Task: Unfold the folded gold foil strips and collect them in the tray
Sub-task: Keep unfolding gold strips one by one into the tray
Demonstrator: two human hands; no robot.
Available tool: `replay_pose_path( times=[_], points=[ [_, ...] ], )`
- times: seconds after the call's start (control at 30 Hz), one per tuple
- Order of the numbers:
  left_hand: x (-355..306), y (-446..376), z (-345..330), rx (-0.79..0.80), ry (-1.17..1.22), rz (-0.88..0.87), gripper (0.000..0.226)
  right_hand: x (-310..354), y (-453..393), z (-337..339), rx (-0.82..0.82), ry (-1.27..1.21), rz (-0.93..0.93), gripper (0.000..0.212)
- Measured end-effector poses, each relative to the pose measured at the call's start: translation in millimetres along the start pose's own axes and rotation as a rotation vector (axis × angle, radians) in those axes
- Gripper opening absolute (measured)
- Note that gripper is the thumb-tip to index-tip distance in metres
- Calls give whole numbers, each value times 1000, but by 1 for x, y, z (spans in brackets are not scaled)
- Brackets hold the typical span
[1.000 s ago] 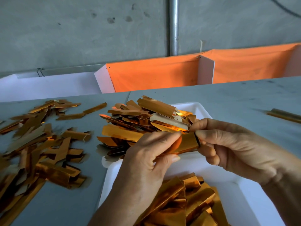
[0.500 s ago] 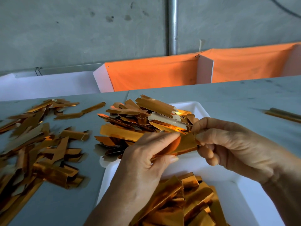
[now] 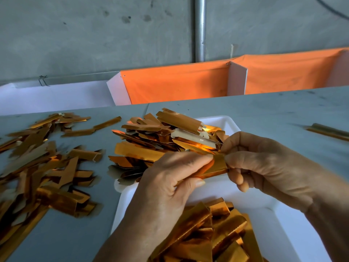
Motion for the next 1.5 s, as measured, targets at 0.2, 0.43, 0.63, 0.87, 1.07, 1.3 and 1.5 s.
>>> replay_pose_path(
  times=[0.2, 0.43, 0.63, 0.87, 1.07, 1.3, 1.5],
  points=[
    [-2, -1, -1, -3, 12, -18, 47, 2, 2, 4, 73, -15, -4, 10],
    [-1, 0, 1, 53, 161, 8, 42, -2, 1, 5, 93, -195, 4, 9],
    [-2, 0, 0, 95, 257, 4, 40, -7, -2, 7, 140, -348, -25, 42],
    [-6, 0, -1, 99, 346, 21, 39, -11, -3, -1, 169, -447, -31, 40],
    [-8, 1, 0, 109, 319, 59, 41, -13, -4, -3, 155, -444, -66, 39],
    [-14, 2, 0, -72, 4, 24, 65, -8, 2, -3, 287, -380, -237, 57],
    [-15, -1, -4, -174, -59, -44, 79, -7, 0, -6, 177, -199, -204, 41]
  ],
)
Point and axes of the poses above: each hand's wrist, its own y-axis away from the middle knuckle, its own z-axis out of the back of the hand, x = y × z, the point moved 1 cm from there along -y, towards the middle knuckle, and after that the axes turned 9 degrees about z, right-handed, at the moved point
